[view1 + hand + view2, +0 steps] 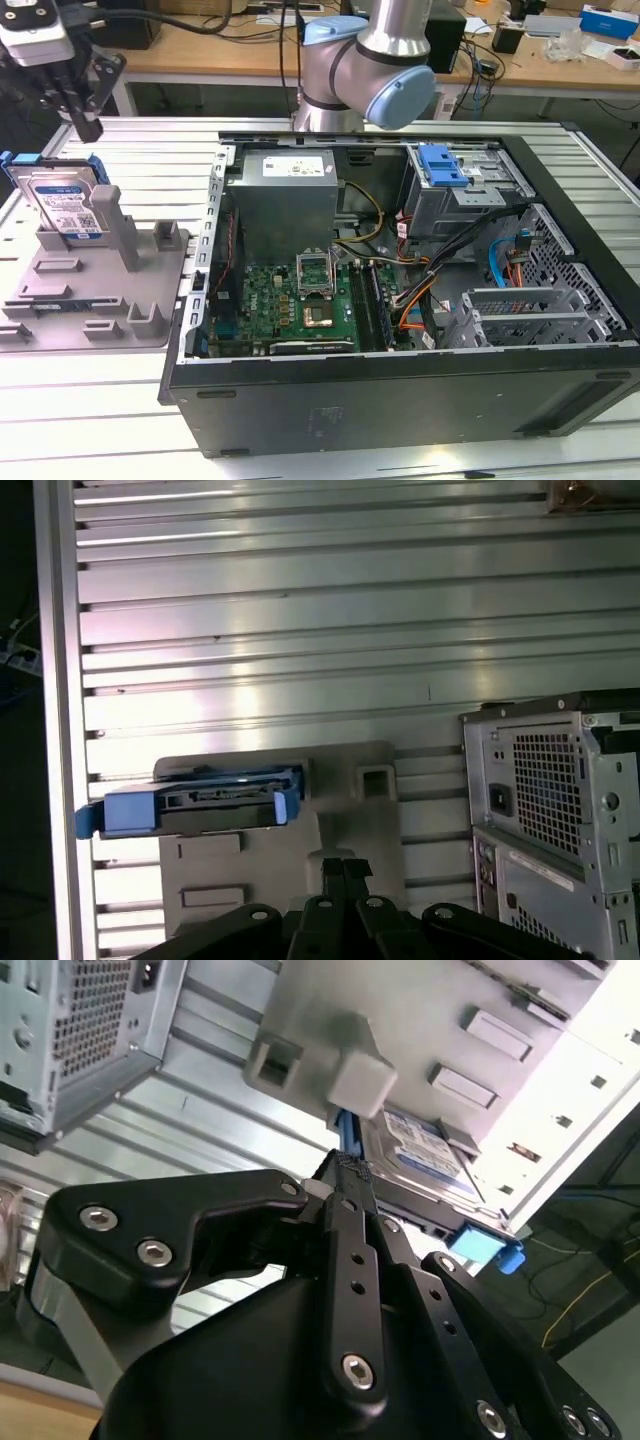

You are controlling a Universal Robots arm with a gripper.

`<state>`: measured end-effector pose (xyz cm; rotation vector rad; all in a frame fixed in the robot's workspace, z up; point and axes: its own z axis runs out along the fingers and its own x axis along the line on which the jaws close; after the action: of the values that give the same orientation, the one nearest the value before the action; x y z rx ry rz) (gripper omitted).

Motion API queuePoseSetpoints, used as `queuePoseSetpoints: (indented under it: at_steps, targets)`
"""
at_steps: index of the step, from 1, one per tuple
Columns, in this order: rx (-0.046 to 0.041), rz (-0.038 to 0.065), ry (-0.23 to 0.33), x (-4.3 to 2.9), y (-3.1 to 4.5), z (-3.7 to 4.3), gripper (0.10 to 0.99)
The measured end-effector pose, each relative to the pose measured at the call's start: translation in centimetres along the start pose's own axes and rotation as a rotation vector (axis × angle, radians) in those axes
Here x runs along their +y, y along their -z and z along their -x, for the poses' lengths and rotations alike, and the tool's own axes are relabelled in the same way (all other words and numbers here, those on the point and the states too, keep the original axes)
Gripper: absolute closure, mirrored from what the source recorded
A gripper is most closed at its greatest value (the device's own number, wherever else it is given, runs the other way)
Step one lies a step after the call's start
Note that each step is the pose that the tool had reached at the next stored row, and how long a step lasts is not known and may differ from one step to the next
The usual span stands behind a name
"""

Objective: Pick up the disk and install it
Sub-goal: 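Reach for the disk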

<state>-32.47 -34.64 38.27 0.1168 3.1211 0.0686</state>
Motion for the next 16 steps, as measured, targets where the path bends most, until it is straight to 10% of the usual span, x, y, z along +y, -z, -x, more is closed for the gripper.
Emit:
queuePoseSetpoints:
  at_steps: [8, 16]
  targets:
    - [0.0022, 0.000, 0.000, 1.18, -0.23, -3.55, 0.980]
    - [0.0071, -0.001, -0.001, 1.20, -0.23, -3.62, 0.980]
